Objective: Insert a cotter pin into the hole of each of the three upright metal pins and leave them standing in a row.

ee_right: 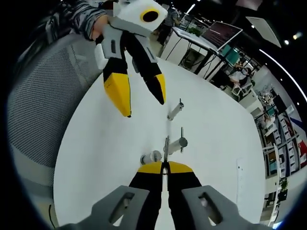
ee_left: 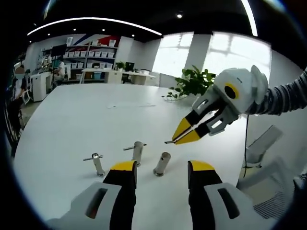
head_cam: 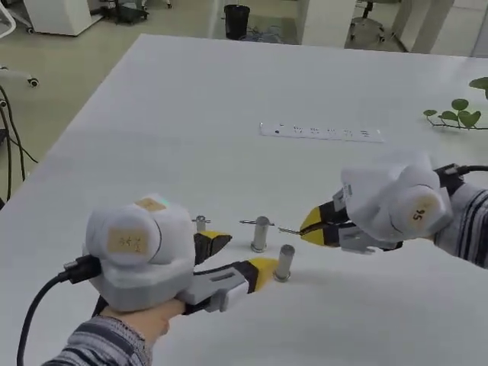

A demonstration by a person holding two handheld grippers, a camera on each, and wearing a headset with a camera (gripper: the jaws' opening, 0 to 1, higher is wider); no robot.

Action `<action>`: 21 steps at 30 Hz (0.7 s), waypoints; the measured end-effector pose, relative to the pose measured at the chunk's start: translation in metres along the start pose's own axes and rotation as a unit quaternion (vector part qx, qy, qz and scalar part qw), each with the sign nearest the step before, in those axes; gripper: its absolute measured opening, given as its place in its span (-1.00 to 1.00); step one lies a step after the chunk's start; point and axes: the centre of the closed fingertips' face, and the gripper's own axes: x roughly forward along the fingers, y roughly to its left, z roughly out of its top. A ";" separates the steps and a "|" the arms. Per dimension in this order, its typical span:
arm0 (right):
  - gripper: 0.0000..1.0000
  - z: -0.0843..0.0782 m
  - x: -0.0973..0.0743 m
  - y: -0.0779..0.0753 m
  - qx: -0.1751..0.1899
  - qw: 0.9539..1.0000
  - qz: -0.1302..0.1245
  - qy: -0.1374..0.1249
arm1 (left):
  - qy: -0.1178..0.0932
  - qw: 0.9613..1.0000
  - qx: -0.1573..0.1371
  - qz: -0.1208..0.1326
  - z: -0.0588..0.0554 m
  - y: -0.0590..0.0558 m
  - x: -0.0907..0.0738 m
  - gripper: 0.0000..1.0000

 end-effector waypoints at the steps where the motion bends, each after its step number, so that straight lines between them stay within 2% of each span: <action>1: -1.00 0.001 0.000 0.002 -0.001 1.000 -0.001 -0.001 | -0.001 1.000 -0.007 -0.002 0.000 -0.001 0.000 -0.23; 10: -1.00 0.014 -0.004 0.019 -0.032 0.999 0.000 -0.011 | -0.004 0.998 -0.064 -0.026 -0.002 -0.012 0.004 -0.43; 14: -1.00 0.022 -0.006 0.024 -0.040 0.999 -0.001 -0.021 | -0.015 0.994 -0.101 -0.042 0.000 -0.018 0.005 -0.55; 21: -1.00 0.034 -0.008 0.027 -0.047 0.998 -0.004 -0.035 | -0.027 0.986 -0.152 -0.059 0.000 -0.022 0.004 -0.78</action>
